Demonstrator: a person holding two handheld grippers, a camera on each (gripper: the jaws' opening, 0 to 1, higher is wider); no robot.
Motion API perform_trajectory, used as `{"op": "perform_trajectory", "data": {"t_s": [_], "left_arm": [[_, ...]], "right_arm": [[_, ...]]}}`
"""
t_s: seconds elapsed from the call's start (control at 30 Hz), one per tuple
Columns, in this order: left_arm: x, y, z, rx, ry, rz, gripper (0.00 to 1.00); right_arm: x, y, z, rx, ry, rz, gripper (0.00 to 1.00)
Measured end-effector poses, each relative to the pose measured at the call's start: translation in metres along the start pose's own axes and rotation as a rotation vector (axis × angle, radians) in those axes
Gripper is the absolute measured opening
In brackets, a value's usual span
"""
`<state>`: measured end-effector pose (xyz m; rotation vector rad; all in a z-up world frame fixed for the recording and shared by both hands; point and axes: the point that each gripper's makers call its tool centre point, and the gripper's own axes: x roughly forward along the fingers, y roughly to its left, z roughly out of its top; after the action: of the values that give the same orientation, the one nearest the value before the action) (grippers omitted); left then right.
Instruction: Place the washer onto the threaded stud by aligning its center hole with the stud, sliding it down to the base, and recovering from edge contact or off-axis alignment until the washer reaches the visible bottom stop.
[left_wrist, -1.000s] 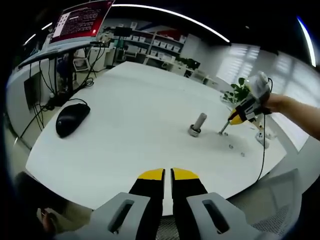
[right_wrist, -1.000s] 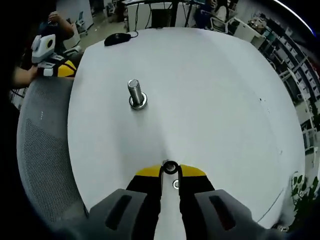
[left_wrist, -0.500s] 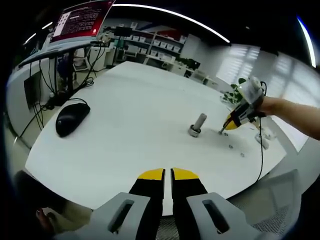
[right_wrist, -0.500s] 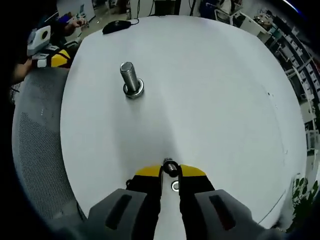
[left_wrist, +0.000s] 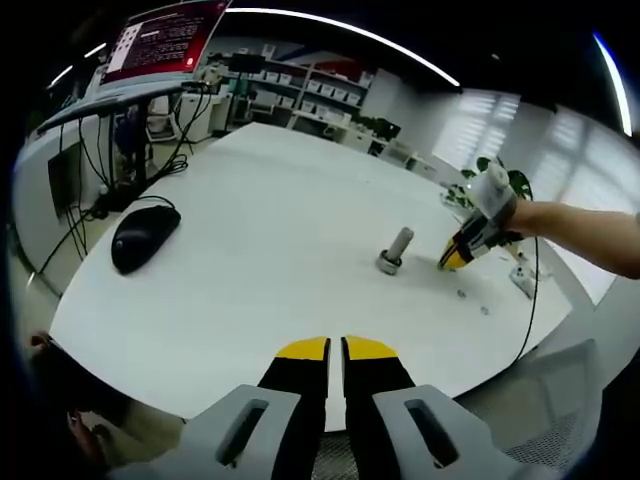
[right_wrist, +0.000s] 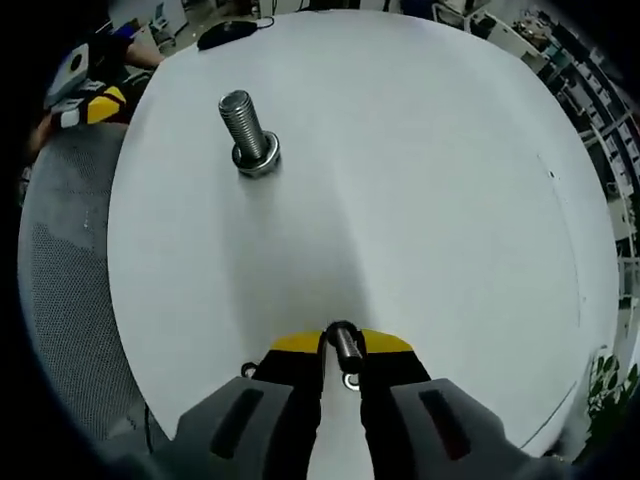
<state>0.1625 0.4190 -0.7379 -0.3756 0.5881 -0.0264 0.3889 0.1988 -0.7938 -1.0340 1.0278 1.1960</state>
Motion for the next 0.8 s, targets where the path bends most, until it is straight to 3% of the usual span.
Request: {"op": "perform_trajectory", "data": {"t_s": [0.13,0.37,0.8], "left_arm": [[0.000,0.000,0.000,-0.001,-0.001,-0.001,0.02],[0.000,0.001,0.000,-0.001,0.000,-0.002,0.02],[0.000,0.000,-0.001,-0.001,0.001,-0.001,0.02]], "right_arm": [[0.002,-0.001,-0.003,0.016,-0.003,-0.009,0.15],[-0.007,0.004,-0.008,0.103,-0.061,-0.028,0.29],[-0.025,0.034,-0.024,0.175,-0.130,-0.011,0.30]]}}
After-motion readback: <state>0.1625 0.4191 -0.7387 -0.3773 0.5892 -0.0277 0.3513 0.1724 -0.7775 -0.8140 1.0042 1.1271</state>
